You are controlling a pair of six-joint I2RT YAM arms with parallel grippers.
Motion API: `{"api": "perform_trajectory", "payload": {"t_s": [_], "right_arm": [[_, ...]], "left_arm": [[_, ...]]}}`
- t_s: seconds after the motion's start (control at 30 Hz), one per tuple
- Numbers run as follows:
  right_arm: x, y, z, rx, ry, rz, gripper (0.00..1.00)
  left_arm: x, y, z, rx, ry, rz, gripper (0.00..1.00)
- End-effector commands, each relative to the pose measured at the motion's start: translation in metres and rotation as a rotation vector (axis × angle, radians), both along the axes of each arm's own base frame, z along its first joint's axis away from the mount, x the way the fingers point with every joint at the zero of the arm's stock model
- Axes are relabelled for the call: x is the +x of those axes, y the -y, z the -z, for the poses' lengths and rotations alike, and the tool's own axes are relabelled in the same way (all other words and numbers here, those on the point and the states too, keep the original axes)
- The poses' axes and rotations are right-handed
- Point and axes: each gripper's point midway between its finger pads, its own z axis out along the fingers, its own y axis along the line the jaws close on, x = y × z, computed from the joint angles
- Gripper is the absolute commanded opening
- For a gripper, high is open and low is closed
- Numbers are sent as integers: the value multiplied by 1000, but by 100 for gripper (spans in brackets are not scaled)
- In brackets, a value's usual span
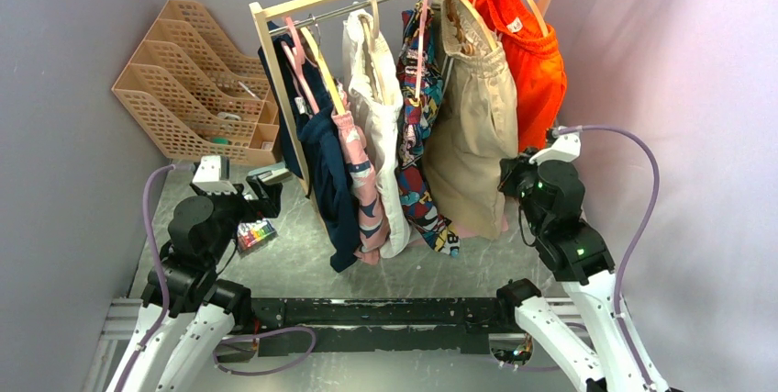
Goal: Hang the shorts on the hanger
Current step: Adjust the shorts on the hanger, then adjust the hanger on the clothesline.
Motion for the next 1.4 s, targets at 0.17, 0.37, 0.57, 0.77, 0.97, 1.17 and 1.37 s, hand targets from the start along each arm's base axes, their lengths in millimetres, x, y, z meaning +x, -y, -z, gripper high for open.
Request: {"api": "perform_trajectory", "payload": {"t_s": [0.17,0.37,0.57,0.77,0.97,1.17,1.37], "right_arm": [[-4,9,15,38,-64,82,50],[-13,-17,-51,22,118,-136,66],[-13,-27,-133,-33,239,-225,70],[17,-39,-183,-32,283,-228,72],[52,-61,-202,32,296,-254,73],[87,-73,-188,9,248,-250,73],[107,-62,-179,-21,227,-155,54]], "left_arm": [[0,-2,-12,-7,25,-12,99],[-1,-1,-13,-12,35,-5,99],[0,2,-13,-13,31,10,99],[-1,4,-14,-18,39,21,99],[-2,4,-16,-20,44,23,99],[-3,6,-16,-25,50,36,99],[-2,8,-16,-24,45,41,99]]}}
